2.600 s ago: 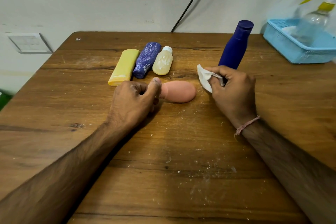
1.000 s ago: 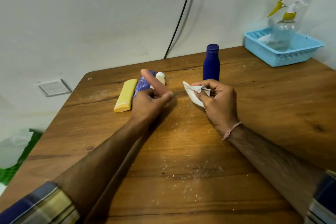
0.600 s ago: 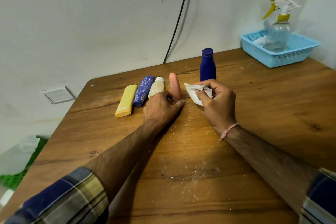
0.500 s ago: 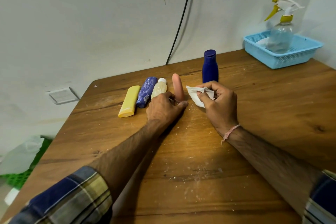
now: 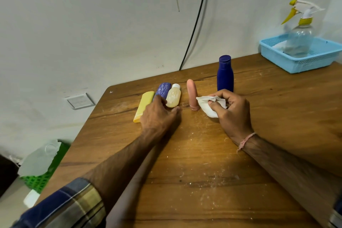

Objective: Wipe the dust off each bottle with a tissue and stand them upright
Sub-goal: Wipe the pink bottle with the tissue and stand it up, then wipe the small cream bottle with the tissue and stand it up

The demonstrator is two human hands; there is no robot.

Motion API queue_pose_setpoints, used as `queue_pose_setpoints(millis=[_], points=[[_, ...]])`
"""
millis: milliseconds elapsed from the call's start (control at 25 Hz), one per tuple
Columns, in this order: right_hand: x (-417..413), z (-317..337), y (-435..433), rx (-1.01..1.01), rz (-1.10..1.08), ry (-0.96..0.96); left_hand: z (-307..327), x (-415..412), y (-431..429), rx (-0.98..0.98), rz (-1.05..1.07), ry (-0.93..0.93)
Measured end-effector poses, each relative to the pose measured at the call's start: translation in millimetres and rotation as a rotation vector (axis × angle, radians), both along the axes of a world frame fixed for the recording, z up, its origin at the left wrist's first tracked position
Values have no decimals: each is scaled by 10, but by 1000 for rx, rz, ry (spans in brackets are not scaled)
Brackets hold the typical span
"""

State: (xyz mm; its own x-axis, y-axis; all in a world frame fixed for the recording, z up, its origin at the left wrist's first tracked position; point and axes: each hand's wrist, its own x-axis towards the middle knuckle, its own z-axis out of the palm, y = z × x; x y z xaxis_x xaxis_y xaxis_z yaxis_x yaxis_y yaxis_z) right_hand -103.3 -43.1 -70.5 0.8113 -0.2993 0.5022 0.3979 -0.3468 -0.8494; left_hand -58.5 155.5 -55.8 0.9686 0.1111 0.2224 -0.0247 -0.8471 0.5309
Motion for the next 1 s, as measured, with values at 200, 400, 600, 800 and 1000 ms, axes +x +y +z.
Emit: queue_pose_setpoints(millis=[200, 400, 600, 800, 1000], points=[[-19, -22, 13, -36, 33, -16, 144, 449, 45, 135, -92, -67], [-30, -30, 7, -53, 50, -9, 490, 1057, -126, 450, -338, 183], [-35, -21, 21, -88, 78, -38, 512, 1102, -78, 729, -385, 284], [-49, -15, 32, -80, 96, -29, 519, 588, 103, 812, -505, 102], [-86, 27, 52, -115, 95, -53, 469, -50, 370, 625, -525, 179]])
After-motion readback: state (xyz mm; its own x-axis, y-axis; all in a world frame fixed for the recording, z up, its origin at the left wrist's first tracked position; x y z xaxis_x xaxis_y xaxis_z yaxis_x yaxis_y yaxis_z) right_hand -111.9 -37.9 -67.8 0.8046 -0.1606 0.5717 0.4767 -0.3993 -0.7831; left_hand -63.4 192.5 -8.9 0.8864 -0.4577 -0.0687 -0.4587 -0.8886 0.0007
